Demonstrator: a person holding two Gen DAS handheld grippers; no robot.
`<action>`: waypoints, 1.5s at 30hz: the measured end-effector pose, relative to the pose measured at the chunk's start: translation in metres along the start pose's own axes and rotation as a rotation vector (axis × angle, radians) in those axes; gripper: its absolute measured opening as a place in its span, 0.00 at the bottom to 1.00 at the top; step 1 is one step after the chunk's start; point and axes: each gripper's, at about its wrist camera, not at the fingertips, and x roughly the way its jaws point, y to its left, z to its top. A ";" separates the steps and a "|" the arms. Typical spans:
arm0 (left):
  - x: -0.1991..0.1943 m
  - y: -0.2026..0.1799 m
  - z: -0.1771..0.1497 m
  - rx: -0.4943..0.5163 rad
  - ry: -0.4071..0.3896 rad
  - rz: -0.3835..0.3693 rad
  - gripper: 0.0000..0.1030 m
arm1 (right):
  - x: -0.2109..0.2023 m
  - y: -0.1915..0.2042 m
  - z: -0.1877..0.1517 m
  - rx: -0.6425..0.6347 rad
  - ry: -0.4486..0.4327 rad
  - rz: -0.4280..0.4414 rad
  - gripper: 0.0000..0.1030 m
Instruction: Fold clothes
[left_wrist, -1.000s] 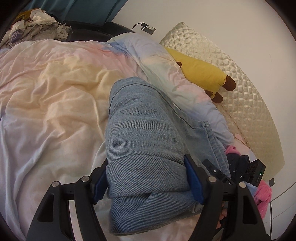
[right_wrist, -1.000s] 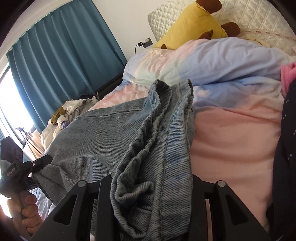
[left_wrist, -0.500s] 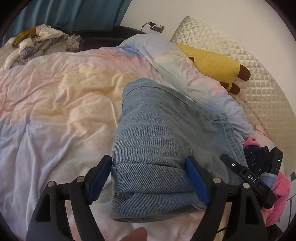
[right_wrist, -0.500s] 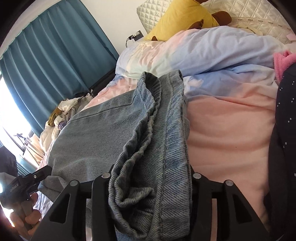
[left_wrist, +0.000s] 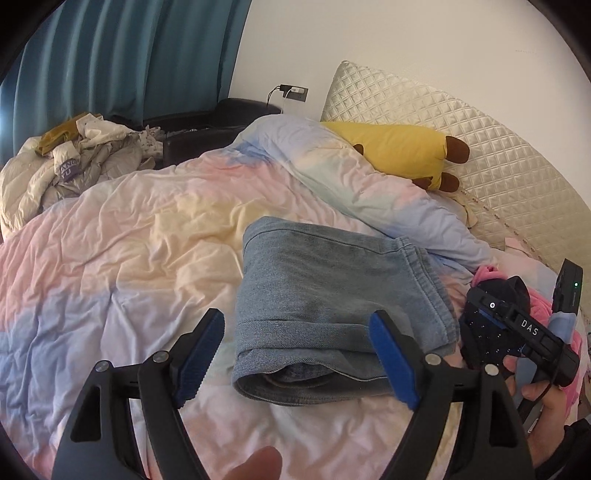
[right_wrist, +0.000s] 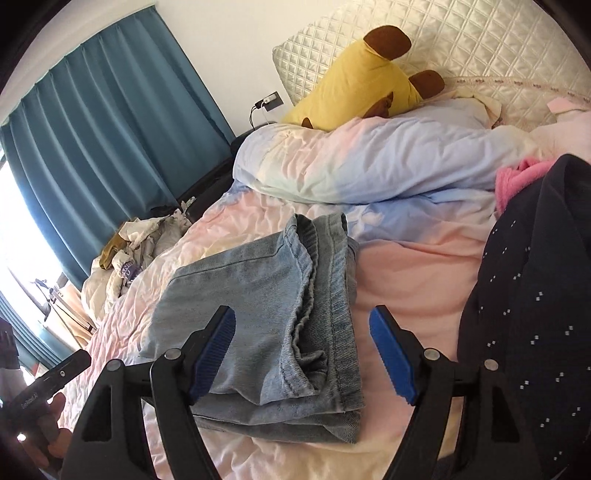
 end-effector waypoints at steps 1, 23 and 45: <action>-0.007 -0.002 0.001 0.006 -0.007 0.003 0.80 | -0.007 0.005 0.001 -0.017 -0.008 -0.010 0.74; -0.179 -0.013 0.000 0.088 -0.127 0.060 0.80 | -0.154 0.131 -0.023 -0.177 -0.049 0.014 0.74; -0.306 -0.006 -0.060 0.143 -0.146 0.115 0.80 | -0.255 0.210 -0.098 -0.226 -0.051 -0.003 0.74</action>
